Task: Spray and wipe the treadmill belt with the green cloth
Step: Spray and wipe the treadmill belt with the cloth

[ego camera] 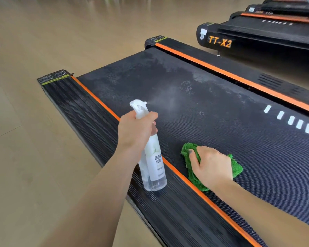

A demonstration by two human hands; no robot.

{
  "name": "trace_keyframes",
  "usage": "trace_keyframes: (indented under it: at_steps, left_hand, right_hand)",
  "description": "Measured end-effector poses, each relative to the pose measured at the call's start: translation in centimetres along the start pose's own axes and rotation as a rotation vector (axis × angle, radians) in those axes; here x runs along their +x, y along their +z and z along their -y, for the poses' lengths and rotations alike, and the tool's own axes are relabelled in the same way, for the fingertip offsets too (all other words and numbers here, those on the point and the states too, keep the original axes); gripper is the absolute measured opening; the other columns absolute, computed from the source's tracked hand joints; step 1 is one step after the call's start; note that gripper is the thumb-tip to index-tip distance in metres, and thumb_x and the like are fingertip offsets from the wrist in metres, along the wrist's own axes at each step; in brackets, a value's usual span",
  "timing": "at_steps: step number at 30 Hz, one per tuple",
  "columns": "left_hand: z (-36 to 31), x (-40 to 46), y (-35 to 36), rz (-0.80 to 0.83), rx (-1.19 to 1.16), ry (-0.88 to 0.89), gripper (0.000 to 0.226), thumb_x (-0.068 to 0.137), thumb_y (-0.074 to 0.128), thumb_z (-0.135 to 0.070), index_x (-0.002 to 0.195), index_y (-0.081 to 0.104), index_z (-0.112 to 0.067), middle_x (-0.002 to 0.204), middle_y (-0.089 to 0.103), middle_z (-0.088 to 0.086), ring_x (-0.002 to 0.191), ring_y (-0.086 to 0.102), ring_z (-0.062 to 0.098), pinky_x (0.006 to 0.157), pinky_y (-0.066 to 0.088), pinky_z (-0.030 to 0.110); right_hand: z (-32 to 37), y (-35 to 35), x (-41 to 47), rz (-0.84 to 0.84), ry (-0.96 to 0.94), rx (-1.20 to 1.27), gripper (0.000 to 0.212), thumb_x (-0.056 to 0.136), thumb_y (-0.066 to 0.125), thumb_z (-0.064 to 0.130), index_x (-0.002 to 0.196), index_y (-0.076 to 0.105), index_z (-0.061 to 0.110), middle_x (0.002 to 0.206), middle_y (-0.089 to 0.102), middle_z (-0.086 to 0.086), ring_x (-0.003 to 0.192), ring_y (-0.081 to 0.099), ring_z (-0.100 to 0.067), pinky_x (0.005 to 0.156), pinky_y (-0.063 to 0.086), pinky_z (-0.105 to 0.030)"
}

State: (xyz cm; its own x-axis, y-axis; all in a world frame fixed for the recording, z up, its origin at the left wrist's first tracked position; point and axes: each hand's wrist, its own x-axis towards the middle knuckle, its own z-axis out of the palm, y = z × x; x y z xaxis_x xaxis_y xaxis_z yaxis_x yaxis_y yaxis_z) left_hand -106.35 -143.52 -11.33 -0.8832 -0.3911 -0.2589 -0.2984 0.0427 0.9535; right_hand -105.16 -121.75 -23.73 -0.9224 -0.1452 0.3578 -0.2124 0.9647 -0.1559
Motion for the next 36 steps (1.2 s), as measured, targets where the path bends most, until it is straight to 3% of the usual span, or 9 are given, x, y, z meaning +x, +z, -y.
trace_keyframes:
  at_steps: [5,8,10,13,19,23,26,30,36]
  left_hand:
    - [0.0,-0.2,-0.2,0.058,-0.002,0.010,0.015,0.088,0.078,-0.026,0.085,0.074,-0.012,0.060,0.069,-0.009,0.065,0.073,0.012,0.071,0.056,0.029]
    - [0.2,0.1,-0.9,0.015,-0.029,-0.032,0.015,0.089,0.077,-0.023,0.081,0.071,-0.012,0.061,0.070,-0.007,0.060,0.071,0.012,0.075,0.059,0.036]
    - [0.5,0.3,-1.7,0.036,0.000,-0.061,0.023,0.087,0.080,-0.035,0.089,0.074,-0.013,0.074,0.077,-0.002,0.072,0.076,0.019,0.082,0.061,0.042]
    - [1.0,0.9,-3.0,0.051,0.011,-0.111,0.027,0.087,0.080,-0.039,0.098,0.077,-0.015,0.093,0.081,0.006,0.078,0.076,0.023,0.079,0.062,0.041]
    - [3.2,2.3,-3.7,0.082,-0.067,-0.231,0.033,0.089,0.078,-0.038,0.100,0.077,-0.007,0.074,0.075,0.002,0.054,0.067,0.015,0.064,0.052,0.028]
    - [5.2,4.0,-2.9,0.094,-0.138,-0.320,0.025,0.089,0.078,-0.033,0.076,0.073,-0.012,0.084,0.078,0.007,0.048,0.067,0.019,0.067,0.055,0.033]
    - [6.1,4.8,-2.4,0.114,-0.119,-0.356,0.025,0.089,0.078,-0.032,0.074,0.072,-0.013,0.082,0.078,0.007,0.045,0.067,0.019,0.064,0.055,0.032]
    - [5.9,4.4,-2.2,0.153,-0.115,-0.344,0.027,0.090,0.076,-0.030,0.069,0.074,-0.013,0.080,0.079,0.006,0.046,0.069,0.020,0.064,0.056,0.033]
    - [5.6,2.6,-2.6,0.220,-0.081,-0.242,0.024,0.091,0.072,-0.034,0.086,0.075,-0.011,0.084,0.081,0.003,0.059,0.071,0.017,0.075,0.057,0.036]
  right_hand:
    - [0.0,0.0,0.0,0.001,-0.007,-0.011,0.042,0.096,0.054,0.037,0.060,0.041,0.020,0.054,0.040,0.008,0.047,0.043,-0.017,0.040,0.036,-0.027]
    - [-0.1,-0.1,0.0,-0.003,-0.015,-0.003,0.042,0.097,0.052,0.037,0.061,0.040,0.020,0.055,0.040,0.008,0.047,0.043,-0.017,0.040,0.036,-0.027]
    - [0.0,-0.6,0.0,-0.033,-0.051,0.036,0.041,0.097,0.046,0.040,0.061,0.037,0.022,0.055,0.039,0.010,0.047,0.042,-0.017,0.040,0.035,-0.028]
    - [0.9,-1.0,-0.1,-0.010,-0.204,0.118,0.037,0.096,0.042,0.043,0.065,0.043,0.023,0.060,0.046,0.009,0.052,0.048,-0.017,0.045,0.039,-0.029]
    - [3.8,2.2,6.2,0.062,-0.546,0.144,0.040,0.097,0.039,0.042,0.067,0.051,0.018,0.065,0.055,0.002,0.059,0.057,-0.025,0.048,0.044,-0.033]
    - [7.1,5.6,14.8,0.121,-0.298,0.052,0.037,0.102,0.035,0.044,0.077,0.049,0.020,0.083,0.061,-0.001,0.081,0.062,-0.029,0.061,0.034,-0.034]
    - [8.3,6.9,17.9,0.163,-0.139,0.034,0.038,0.103,0.033,0.044,0.078,0.048,0.020,0.082,0.054,0.004,0.082,0.060,-0.028,0.064,0.033,-0.034]
    - [6.6,4.5,12.4,0.247,-0.234,0.094,0.042,0.100,0.033,0.047,0.069,0.045,0.021,0.072,0.053,0.006,0.075,0.060,-0.026,0.058,0.032,-0.033]
    - [0.1,-1.4,0.6,0.265,-0.520,0.219,0.035,0.098,0.042,0.040,0.068,0.048,0.023,0.064,0.050,0.010,0.061,0.051,-0.014,0.055,0.043,-0.031]
